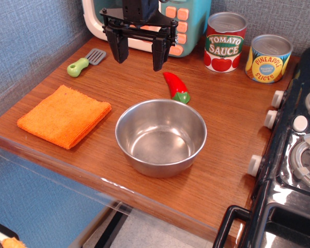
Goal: Place the spatula directly right of the red chili pepper.
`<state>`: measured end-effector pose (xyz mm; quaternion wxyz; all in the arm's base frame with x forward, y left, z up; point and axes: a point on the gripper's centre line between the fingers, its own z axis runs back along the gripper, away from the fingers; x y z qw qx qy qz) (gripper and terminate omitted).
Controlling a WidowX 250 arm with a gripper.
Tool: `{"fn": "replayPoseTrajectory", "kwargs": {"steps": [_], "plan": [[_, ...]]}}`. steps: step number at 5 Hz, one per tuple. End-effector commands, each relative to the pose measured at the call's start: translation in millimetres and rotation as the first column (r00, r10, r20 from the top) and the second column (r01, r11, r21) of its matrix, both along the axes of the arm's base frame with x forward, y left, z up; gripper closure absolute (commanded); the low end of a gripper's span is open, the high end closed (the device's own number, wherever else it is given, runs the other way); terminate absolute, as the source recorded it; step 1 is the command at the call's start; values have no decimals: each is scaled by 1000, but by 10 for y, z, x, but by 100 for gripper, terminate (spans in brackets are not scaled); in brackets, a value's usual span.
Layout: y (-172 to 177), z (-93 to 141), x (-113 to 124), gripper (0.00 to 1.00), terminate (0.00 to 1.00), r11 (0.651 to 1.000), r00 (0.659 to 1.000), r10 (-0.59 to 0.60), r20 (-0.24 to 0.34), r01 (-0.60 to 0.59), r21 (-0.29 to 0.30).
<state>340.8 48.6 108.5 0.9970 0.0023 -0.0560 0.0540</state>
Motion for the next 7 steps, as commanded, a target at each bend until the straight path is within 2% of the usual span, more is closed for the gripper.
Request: {"fn": "replayPoseTrajectory", "kwargs": {"steps": [1, 2, 3, 4, 5, 6, 7], "plan": [[0, 0, 0, 0, 0, 1000, 1000, 0, 0, 0, 0], [218, -3, 2, 0, 0, 998, 998, 57, 18, -57, -18], [690, 0, 52, 0, 0, 996, 996, 73, 52, -70, -57], [1134, -90, 157, 0, 0, 992, 993, 110, 34, -108, -61], [1418, -281, 343, 0, 0, 998, 999, 33, 12, -32, -45], [1499, -493, 528, 0, 0, 995, 995, -98, -16, 98, -31], [1527, -646, 657, 0, 0, 976, 974, -216, -67, 216, 5]]}}
